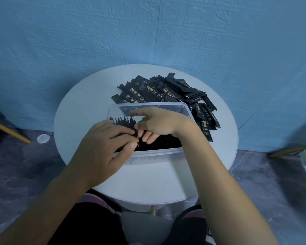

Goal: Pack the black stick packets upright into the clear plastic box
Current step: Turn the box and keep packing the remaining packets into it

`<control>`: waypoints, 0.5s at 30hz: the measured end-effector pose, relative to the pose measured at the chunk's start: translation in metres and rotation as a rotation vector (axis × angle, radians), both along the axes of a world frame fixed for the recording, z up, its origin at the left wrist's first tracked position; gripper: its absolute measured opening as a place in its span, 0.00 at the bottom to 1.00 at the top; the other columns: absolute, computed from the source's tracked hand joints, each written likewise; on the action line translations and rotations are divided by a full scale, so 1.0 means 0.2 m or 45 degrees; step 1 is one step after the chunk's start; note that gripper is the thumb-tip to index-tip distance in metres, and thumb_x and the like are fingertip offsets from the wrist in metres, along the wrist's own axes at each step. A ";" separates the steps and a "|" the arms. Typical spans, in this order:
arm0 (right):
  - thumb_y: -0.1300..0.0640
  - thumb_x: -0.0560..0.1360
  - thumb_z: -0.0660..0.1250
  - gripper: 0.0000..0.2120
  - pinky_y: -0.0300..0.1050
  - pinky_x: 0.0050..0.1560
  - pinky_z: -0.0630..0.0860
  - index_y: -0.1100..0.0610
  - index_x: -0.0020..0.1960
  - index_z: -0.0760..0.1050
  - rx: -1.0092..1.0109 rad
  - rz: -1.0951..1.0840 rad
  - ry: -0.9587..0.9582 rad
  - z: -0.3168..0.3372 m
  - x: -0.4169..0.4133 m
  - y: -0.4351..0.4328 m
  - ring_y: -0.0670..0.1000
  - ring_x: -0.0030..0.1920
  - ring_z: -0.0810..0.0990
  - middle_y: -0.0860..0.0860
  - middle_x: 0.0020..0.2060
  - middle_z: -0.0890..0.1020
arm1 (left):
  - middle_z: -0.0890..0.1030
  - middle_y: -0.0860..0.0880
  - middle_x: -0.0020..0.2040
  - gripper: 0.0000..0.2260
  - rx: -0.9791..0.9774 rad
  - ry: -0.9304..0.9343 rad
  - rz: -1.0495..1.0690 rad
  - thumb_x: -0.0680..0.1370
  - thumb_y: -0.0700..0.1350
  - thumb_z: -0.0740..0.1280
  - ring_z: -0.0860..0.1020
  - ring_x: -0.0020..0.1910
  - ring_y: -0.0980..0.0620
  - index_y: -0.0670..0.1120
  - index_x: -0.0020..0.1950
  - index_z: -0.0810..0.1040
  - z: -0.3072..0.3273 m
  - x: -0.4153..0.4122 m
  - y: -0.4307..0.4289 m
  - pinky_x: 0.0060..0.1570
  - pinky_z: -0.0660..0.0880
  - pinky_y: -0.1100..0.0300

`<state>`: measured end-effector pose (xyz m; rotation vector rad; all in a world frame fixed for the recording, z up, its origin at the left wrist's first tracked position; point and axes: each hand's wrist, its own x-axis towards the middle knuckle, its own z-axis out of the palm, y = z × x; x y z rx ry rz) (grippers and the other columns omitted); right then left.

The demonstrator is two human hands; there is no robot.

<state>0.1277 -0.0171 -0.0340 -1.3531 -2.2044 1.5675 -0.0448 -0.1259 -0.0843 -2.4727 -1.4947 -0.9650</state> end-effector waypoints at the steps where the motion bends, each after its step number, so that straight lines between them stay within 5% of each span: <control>1: 0.61 0.84 0.61 0.25 0.40 0.35 0.81 0.53 0.79 0.62 0.005 0.026 -0.019 0.01 -0.01 0.01 0.48 0.33 0.81 0.56 0.39 0.80 | 0.84 0.52 0.53 0.16 0.001 -0.008 0.002 0.83 0.50 0.59 0.80 0.53 0.52 0.48 0.52 0.87 -0.01 0.00 0.00 0.64 0.70 0.50; 10: 0.62 0.82 0.63 0.23 0.41 0.42 0.83 0.52 0.76 0.67 -0.007 0.094 -0.031 0.00 -0.02 0.06 0.49 0.36 0.80 0.56 0.40 0.79 | 0.84 0.52 0.53 0.18 -0.028 -0.056 0.003 0.84 0.49 0.57 0.79 0.53 0.54 0.47 0.51 0.87 -0.01 0.00 0.00 0.67 0.68 0.54; 15: 0.62 0.81 0.59 0.24 0.39 0.36 0.80 0.48 0.75 0.68 0.019 0.114 -0.066 0.00 -0.03 0.05 0.50 0.36 0.79 0.56 0.40 0.78 | 0.84 0.55 0.52 0.16 -0.078 -0.066 -0.032 0.83 0.50 0.59 0.78 0.54 0.57 0.50 0.50 0.86 0.01 -0.01 0.01 0.66 0.66 0.56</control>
